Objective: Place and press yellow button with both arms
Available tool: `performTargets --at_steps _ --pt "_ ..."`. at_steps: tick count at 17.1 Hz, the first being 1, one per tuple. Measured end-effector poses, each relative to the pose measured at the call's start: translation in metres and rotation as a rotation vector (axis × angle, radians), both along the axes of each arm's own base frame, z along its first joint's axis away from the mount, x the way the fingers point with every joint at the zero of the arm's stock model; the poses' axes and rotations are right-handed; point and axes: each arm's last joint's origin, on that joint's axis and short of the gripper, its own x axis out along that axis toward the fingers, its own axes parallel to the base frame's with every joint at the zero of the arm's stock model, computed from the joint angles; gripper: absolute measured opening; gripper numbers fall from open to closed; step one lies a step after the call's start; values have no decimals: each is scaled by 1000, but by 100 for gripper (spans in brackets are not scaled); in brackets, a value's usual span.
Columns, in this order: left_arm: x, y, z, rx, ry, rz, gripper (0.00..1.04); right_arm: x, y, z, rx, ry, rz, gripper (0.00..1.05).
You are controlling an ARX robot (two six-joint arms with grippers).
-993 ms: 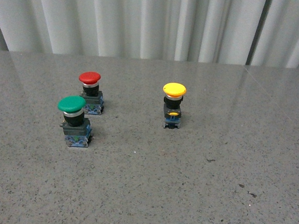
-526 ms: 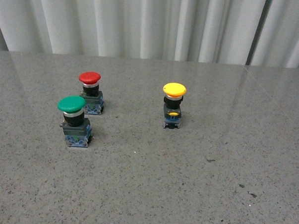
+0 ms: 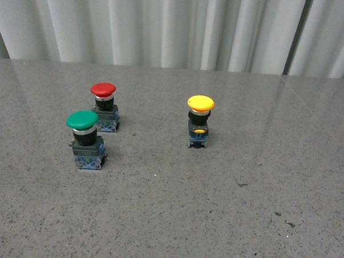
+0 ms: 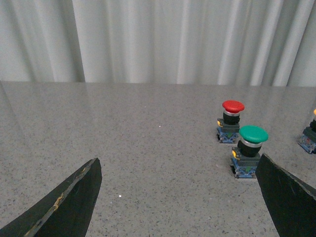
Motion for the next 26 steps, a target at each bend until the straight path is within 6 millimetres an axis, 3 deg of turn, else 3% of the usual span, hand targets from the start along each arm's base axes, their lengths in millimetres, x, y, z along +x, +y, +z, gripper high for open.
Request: performTargets --at_steps 5,6,7,8,9,11,12,15,18,20,22,26 --pt "0 0 0 0 0 1 98 0 0 -1 25 44 48 98" --pt "0 0 0 0 0 -1 98 5 0 4 86 84 126 98" --pt "0 0 0 0 0 1 98 9 3 22 97 47 184 98" --pt "0 0 0 0 0 0 98 22 10 75 85 -110 288 98" --pt "0 0 0 0 0 0 98 42 18 98 85 -149 330 98" --pt "0 0 0 0 0 0 98 78 36 106 92 -109 396 98" --pt "0 0 0 0 0 0 98 107 54 111 97 -68 436 98" --pt "0 0 0 0 0 0 98 171 108 104 84 59 518 98" --pt "0 0 0 0 0 0 98 218 147 69 41 207 535 98" --pt "0 0 0 0 0 0 98 241 159 47 19 288 513 92" --pt "0 0 0 0 0 0 98 256 160 39 13 324 489 70" --pt "0 0 0 0 0 0 98 263 159 36 7 346 473 54"
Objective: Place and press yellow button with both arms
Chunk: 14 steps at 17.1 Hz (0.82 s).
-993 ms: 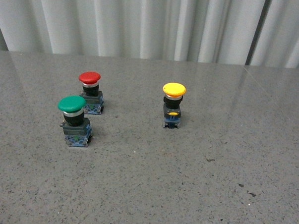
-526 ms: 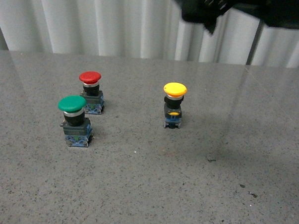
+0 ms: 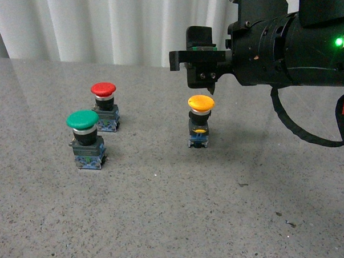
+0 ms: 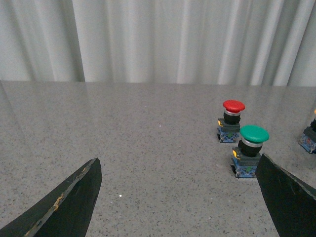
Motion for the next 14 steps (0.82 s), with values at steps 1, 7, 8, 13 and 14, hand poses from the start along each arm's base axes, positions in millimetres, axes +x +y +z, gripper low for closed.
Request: performTargets --at_steps 1,7,8,13,14 --pt "0 0 0 0 0 0 98 1 0 0 -2 2 0 52" --pt "0 0 0 0 0 0 98 9 -15 -13 -34 83 -39 4" --pt "0 0 0 0 0 0 98 10 -18 -14 -34 92 -39 2" --pt "0 0 0 0 0 0 98 6 -21 -11 -11 116 -9 2" --pt "0 0 0 0 0 0 98 4 -18 -10 -6 115 6 2"
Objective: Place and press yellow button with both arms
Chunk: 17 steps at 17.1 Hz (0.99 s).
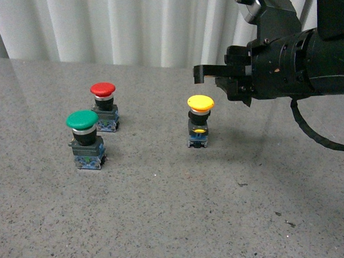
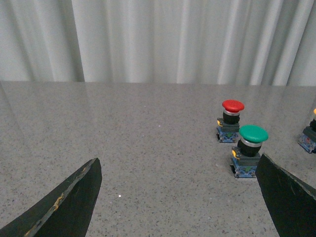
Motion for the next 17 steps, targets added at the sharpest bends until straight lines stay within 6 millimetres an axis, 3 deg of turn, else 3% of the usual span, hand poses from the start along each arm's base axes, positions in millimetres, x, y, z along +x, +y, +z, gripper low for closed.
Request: performTargets --at_steps 11,17 --pt "0 0 0 0 0 0 98 -4 18 -13 -6 47 47 2" --pt "0 0 0 0 0 0 98 -2 18 -16 -22 67 32 2"
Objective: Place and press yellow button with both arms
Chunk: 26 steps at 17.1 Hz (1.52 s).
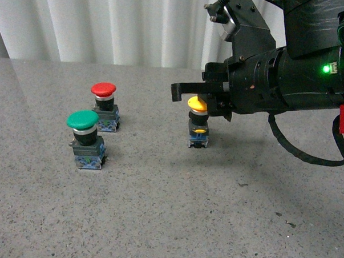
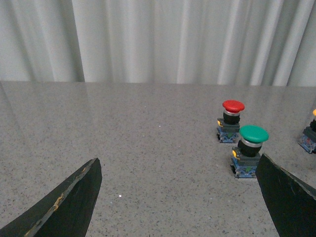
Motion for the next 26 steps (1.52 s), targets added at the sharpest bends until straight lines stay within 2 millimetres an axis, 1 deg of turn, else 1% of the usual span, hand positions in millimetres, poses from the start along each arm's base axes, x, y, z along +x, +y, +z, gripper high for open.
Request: performTargets --at_steps 6,14,18,19,20,21,22,23,26 --pt "0 0 0 0 0 0 98 1 0 -4 -40 32 -4 2" --pt "0 0 0 0 0 0 98 2 0 -3 -38 28 -7 2" --pt "0 0 0 0 0 0 98 0 -1 7 -19 23 -13 2" --pt "0 0 0 0 0 0 98 -3 -2 17 4 13 -21 2" --pt "0 0 0 0 0 0 98 -12 -4 51 119 -61 -1 2" --pt "0 0 0 0 0 0 98 -33 -11 89 248 -150 26 2" --pt "0 0 0 0 0 0 98 -53 -17 93 297 -150 30 2" --pt "0 0 0 0 0 0 98 -65 -22 95 318 -155 30 2" --pt "0 0 0 0 0 0 98 -106 -41 109 410 -202 21 2"
